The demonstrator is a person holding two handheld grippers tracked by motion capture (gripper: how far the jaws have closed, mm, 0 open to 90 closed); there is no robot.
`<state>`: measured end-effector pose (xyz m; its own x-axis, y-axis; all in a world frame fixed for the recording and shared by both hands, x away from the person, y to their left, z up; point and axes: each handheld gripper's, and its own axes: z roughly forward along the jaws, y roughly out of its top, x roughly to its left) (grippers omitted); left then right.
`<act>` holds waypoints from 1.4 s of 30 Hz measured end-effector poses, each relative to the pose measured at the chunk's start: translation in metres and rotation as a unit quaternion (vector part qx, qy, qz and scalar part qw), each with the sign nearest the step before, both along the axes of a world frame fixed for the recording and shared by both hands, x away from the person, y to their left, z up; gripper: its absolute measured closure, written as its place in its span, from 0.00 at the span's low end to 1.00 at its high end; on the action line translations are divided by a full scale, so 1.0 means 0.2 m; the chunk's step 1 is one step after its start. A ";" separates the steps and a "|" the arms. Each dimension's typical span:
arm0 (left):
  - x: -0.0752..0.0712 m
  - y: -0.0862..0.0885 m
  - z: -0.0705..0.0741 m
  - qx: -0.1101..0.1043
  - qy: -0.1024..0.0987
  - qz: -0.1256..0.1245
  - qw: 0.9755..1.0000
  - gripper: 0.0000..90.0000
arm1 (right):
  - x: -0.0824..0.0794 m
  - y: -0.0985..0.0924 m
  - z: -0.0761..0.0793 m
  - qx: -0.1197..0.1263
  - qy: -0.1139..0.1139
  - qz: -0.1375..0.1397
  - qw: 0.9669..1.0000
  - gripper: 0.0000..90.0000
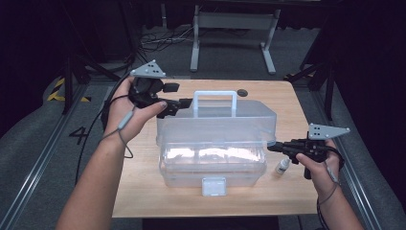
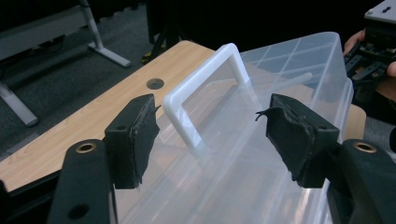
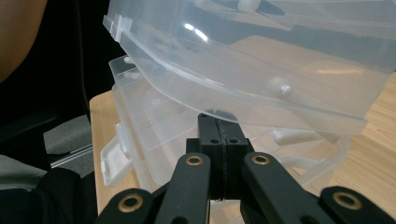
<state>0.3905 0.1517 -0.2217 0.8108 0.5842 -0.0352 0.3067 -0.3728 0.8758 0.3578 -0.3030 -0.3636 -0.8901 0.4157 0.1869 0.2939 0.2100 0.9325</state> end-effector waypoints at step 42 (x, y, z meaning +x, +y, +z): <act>-0.41 0.40 -0.44 -0.027 -0.022 0.036 0.999 0.39 | 0.02 0.01 0.01 0.009 0.000 -0.008 1.000 1.00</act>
